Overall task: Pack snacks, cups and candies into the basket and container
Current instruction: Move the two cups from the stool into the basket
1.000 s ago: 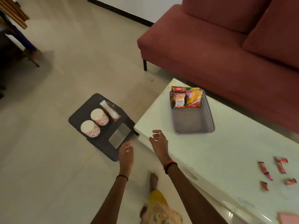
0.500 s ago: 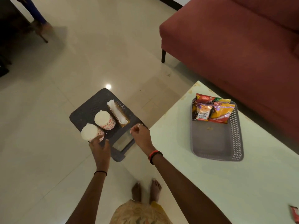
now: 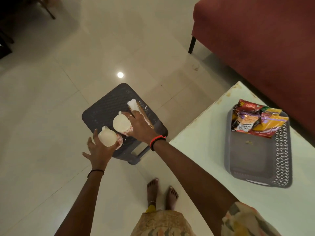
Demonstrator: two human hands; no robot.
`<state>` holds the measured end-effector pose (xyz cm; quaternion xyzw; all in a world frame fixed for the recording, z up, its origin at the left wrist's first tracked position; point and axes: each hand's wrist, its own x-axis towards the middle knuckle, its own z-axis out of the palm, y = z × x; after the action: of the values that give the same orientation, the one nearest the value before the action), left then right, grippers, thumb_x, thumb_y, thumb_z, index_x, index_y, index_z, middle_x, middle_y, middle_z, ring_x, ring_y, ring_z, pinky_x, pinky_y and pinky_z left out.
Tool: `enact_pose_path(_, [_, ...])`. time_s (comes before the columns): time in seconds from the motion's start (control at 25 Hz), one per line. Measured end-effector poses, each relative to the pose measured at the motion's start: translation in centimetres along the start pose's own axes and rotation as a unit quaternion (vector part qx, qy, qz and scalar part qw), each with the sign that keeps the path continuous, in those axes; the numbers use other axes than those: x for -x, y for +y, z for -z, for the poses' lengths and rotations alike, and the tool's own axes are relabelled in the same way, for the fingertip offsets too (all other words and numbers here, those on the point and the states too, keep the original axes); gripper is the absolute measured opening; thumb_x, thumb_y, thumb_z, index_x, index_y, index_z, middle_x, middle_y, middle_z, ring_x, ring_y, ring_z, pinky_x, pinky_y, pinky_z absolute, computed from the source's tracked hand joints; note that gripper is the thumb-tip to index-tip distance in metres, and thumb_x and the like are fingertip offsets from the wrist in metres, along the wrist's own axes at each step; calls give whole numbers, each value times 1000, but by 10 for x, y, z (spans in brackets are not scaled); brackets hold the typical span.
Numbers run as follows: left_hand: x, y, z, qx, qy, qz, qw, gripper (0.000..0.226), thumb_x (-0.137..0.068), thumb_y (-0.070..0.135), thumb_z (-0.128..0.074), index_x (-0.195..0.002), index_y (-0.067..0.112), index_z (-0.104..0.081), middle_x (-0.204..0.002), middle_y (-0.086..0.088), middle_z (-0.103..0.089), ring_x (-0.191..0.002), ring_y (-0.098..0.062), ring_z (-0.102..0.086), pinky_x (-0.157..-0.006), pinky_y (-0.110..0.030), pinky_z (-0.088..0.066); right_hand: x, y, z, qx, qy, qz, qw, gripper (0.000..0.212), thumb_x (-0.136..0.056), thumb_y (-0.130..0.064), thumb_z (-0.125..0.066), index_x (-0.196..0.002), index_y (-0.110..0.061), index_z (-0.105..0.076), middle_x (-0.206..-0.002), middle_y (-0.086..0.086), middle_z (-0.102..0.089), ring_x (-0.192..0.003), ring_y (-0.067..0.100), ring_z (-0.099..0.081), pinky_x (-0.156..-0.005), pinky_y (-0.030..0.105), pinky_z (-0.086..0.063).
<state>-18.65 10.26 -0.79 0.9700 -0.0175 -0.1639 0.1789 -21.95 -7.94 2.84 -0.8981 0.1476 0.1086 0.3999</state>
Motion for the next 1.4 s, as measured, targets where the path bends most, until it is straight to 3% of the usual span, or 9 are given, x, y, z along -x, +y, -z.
enact_pose_path(0.12, [-12,-7,-5,48,-55,16,997,109,-57,36,-85,-141,19,-17,-143,-20,-32,-131,-41,-34,-99,-67,-37,-16,1,-9,33,-50,9,998,89,-74,-14,-77,-147,-22,-26,-149,22,-26,-137,37,-29,-108,48,-40])
enact_pose_path(0.28, [-14,-3,-9,115,-35,-31,992,102,-56,24,-87,-136,6,-27,-136,-21,-40,-125,-38,-43,-94,-54,-48,-25,4,-20,74,-43,42,995,85,-76,-17,-76,-146,-25,-29,-146,21,-31,-136,36,-29,-105,48,-43])
enact_pose_path(0.44, [-13,-5,-8,127,-18,-42,991,96,-57,22,-87,-134,4,-32,-133,-21,-45,-122,-36,-48,-95,-53,-49,-32,2,-34,79,-21,45,996,76,-78,-25,-73,-144,-24,-35,-145,22,-32,-135,37,-30,-108,49,-35])
enact_pose_path(0.56, [-11,-7,-3,141,-17,-28,989,94,-57,18,-86,-133,5,-32,-133,-21,-45,-122,-36,-47,-94,-53,-49,-37,-1,-38,69,0,27,997,68,-78,-25,-73,-139,-22,-43,-141,22,-37,-129,39,-36,-106,49,-38])
enact_pose_path(0.76, [-12,-19,19,158,0,-4,987,91,-59,17,-85,-132,6,-33,-133,-20,-45,-121,-36,-48,-96,-54,-47,-30,-5,-44,47,20,16,999,74,-71,-17,-77,-138,-23,-44,-140,17,-39,-125,36,-38,-105,44,-41])
enact_pose_path(1.0, [-2,-21,56,174,21,13,984,89,-59,15,-85,-132,7,-34,-132,-20,-46,-118,-37,-50,-95,-54,-47,-11,-34,-32,3,44,24,999,80,-72,-25,-78,-142,-25,-38,-139,16,-40,-123,34,-41,-102,43,-43])
enact_pose_path(1.28, [18,24,85,183,1,-46,982,89,-58,13,-86,-131,7,-35,-130,-20,-47,-117,-36,-51,-91,-51,-49,27,-47,21,-32,119,-9,992,80,-74,-32,-77,-143,-23,-37,-140,15,-38,-127,32,-37,-107,44,-37])
enact_pose_path(1.4, [28,54,89,195,-24,-78,977,89,-57,13,-86,-130,9,-36,-130,-18,-48,-116,-35,-51,-87,-45,-51,54,-38,48,-57,156,-46,985,81,-74,-31,-77,-143,-24,-36,-140,14,-37,-123,33,-38,-101,42,-42])
